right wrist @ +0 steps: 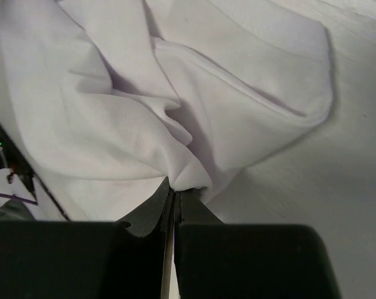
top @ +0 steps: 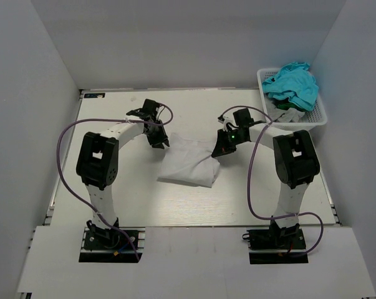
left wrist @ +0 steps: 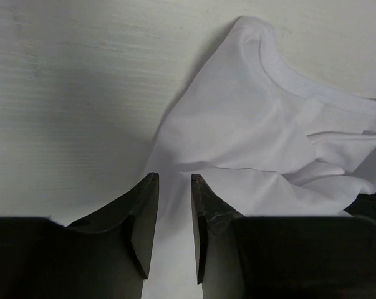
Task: Fold and stack the t-shirts
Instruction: Fold the long partially folded tshirt into a neat square
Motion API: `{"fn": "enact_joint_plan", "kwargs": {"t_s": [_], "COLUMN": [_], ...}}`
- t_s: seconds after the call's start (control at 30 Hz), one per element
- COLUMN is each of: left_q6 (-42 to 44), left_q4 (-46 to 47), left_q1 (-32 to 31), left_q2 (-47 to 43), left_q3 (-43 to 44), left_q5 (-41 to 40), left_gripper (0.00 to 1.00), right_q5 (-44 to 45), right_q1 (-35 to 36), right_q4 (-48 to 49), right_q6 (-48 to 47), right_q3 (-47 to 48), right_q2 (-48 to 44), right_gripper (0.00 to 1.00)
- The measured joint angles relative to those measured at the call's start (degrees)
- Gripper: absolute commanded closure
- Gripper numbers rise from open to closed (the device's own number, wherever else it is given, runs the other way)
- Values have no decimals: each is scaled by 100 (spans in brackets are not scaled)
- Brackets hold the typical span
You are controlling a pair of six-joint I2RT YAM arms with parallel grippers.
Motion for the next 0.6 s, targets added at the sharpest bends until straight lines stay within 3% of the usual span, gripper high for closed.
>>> {"fn": "enact_joint_plan", "kwargs": {"t_s": [0.2, 0.27, 0.3, 0.33, 0.6], "left_q6": [66, 76, 85, 83, 120], "left_q4": [-20, 11, 11, 11, -31], "left_q1": [-107, -136, -140, -142, -184], "left_q2": [192, 192, 192, 192, 74], "left_q3": [0, 0, 0, 0, 4], "left_q5": [101, 149, 173, 203, 98], "left_gripper": [65, 75, 92, 100, 100], "right_q5": [374, 411, 417, 426, 431], "right_q1": [7, 7, 7, 9, 33], "right_q4": [-520, -586, -599, -599, -621], "right_q6": [-273, -302, -306, -313, -444], "right_q3": [87, 116, 122, 125, 125], "right_q2": [17, 20, 20, 20, -7], "right_gripper": [100, 100, 100, 100, 100]}}
